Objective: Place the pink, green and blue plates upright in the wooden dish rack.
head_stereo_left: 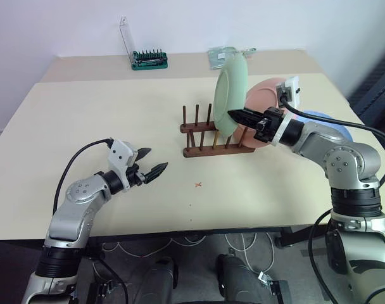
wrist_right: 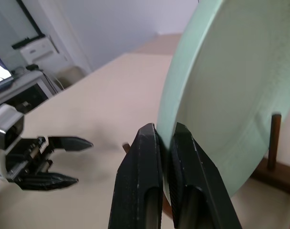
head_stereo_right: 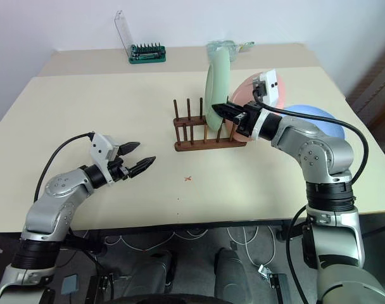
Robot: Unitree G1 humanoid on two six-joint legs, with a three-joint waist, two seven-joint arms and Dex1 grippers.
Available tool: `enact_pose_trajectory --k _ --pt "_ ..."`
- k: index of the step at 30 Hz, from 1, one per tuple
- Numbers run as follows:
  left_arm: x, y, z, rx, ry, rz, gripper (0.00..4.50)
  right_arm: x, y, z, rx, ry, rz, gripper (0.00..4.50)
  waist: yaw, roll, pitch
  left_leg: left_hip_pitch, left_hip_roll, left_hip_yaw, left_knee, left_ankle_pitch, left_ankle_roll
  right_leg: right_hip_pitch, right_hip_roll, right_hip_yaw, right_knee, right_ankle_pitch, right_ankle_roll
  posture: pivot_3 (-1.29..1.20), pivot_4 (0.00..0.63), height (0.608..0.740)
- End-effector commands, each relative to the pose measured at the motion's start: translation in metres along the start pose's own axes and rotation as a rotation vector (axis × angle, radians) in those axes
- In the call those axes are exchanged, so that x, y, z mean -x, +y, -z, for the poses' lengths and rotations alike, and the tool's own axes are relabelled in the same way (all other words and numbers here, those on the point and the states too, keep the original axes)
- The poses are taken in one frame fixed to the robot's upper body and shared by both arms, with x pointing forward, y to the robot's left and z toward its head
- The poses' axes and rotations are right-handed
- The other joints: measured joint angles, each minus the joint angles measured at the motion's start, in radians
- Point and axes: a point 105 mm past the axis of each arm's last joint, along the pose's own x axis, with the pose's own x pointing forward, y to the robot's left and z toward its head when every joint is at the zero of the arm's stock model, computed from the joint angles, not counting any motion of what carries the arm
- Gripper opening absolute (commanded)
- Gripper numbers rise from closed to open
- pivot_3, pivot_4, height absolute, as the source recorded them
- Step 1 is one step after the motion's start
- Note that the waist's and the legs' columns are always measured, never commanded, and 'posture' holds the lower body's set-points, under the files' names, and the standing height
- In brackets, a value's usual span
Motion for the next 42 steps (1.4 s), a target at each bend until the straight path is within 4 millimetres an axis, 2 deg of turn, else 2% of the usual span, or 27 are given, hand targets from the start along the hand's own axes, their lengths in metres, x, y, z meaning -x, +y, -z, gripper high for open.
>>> enact_pose_trajectory --k 1,4,6,9,14,18,20,23,24,25,29,31,35,38,41,42 --pt "0.001 -0.002 -0.014 -0.040 -0.046 0.005 3.75 0.001 0.002 -0.009 0.018 -0.034 -0.002 0.07 0.000 0.000 0.000 0.000 0.000 0.000 0.000 0.000 0.000 0.000 0.000 0.000 0.000 0.000 0.000 0.00 0.150 0.740" --pt "0.002 -0.002 -0.014 -0.041 -0.045 0.005 3.75 0.001 0.003 -0.013 0.027 -0.052 -0.001 1.07 0.000 0.000 0.000 0.000 0.000 0.000 0.000 0.000 0.000 0.000 0.000 0.000 0.000 0.000 0.000 0.00 0.150 0.740" --pt "0.002 -0.002 -0.014 -0.040 -0.045 0.004 3.75 0.001 0.003 -0.014 0.053 -0.055 0.002 2.01 0.000 0.000 0.000 0.000 0.000 0.000 0.000 0.000 0.000 0.000 0.000 0.000 0.000 0.000 0.000 0.00 0.150 0.740" --pt "0.001 -0.003 -0.015 -0.040 -0.046 0.007 3.75 0.002 0.008 -0.023 0.190 -0.058 0.018 3.53 0.000 0.000 0.000 0.000 0.000 0.000 0.000 0.000 0.000 0.000 0.000 0.000 0.000 0.000 0.000 0.00 0.150 0.740" --pt "0.001 -0.003 -0.015 -0.037 -0.047 0.009 3.75 0.014 0.008 -0.041 0.419 -0.056 0.087 3.53 0.000 0.000 0.000 0.000 0.000 0.000 0.000 0.000 0.000 0.000 0.000 0.000 0.000 0.000 0.000 0.00 0.150 0.740" --pt "0.002 -0.004 -0.014 -0.035 -0.044 0.012 3.75 0.050 0.010 -0.068 0.629 -0.063 0.145 3.53 0.007 0.000 0.000 -0.001 0.000 0.000 0.000 0.000 0.000 0.000 0.000 0.000 -0.001 0.000 0.000 0.00 0.150 0.740" --pt "0.002 -0.006 -0.014 -0.034 -0.043 0.021 3.75 0.074 0.008 -0.081 0.651 -0.064 0.164 3.53 0.005 0.000 0.000 -0.002 0.000 0.000 0.000 0.000 0.000 0.000 -0.001 0.000 -0.002 0.000 0.000 0.00 0.150 0.740" --pt "0.000 -0.008 -0.014 -0.035 -0.039 0.038 3.75 0.098 -0.001 -0.088 0.629 -0.059 0.212 3.53 0.004 0.000 0.000 -0.001 0.000 0.001 0.000 0.000 0.000 0.000 0.000 0.000 -0.002 0.000 0.000 0.00 0.150 0.740" --pt "0.000 -0.008 -0.014 -0.036 -0.037 0.043 3.75 0.104 -0.005 -0.089 0.624 -0.055 0.232 4.13 0.002 0.000 0.000 -0.001 0.000 0.001 0.000 0.000 0.000 0.000 0.000 0.000 -0.002 0.000 0.000 0.00 0.150 0.740" --pt "-0.001 -0.009 -0.014 -0.036 -0.035 0.053 3.75 0.110 -0.011 -0.085 0.624 -0.026 0.263 4.34 0.000 0.000 0.000 -0.001 0.000 0.001 0.000 0.000 0.000 0.000 0.000 0.000 -0.002 0.000 0.000 0.00 0.150 0.740" --pt "-0.008 -0.024 -0.016 -0.057 -0.022 0.161 3.75 0.152 -0.066 -0.019 0.666 0.386 0.445 4.42 0.010 -0.001 0.000 -0.001 0.000 0.002 0.000 0.000 0.001 0.001 0.000 0.000 -0.002 0.000 0.000 0.00 0.150 0.740" --pt "-0.010 -0.030 -0.017 -0.075 -0.013 0.193 3.75 0.155 -0.080 0.003 0.658 0.460 0.477 4.42 0.004 0.001 0.000 -0.001 0.000 0.003 0.002 -0.001 0.001 0.002 -0.001 0.000 -0.003 0.000 0.000 0.00 0.150 0.740" --pt "-0.013 -0.035 -0.020 -0.087 -0.023 0.205 3.75 0.156 -0.107 0.030 0.653 0.538 0.556 4.42 -0.015 0.006 0.000 0.001 0.001 0.006 0.001 -0.001 0.001 0.001 0.000 0.003 -0.001 0.000 0.000 0.00 0.150 0.740" --pt "-0.011 -0.034 -0.018 -0.085 -0.021 0.190 3.75 0.162 -0.129 0.048 0.688 0.612 0.621 4.42 -0.014 0.006 0.000 0.001 0.001 0.006 0.000 -0.001 0.001 0.000 0.000 0.003 -0.001 0.000 0.000 0.00 0.150 0.740" --pt "-0.009 -0.032 -0.015 -0.081 -0.016 0.175 3.75 0.165 -0.143 0.063 0.696 0.664 0.640 4.42 -0.005 0.007 0.000 0.001 0.001 0.006 0.001 -0.001 0.001 0.001 -0.001 0.003 -0.002 0.000 0.000 0.00 0.150 0.740" --pt "-0.008 -0.032 -0.014 -0.079 -0.014 0.171 3.75 0.165 -0.146 0.068 0.703 0.679 0.640 4.19 -0.004 0.007 0.000 0.001 0.001 0.006 0.001 -0.001 0.001 0.001 -0.001 0.003 -0.002 0.000 0.000 0.00 0.150 0.740"
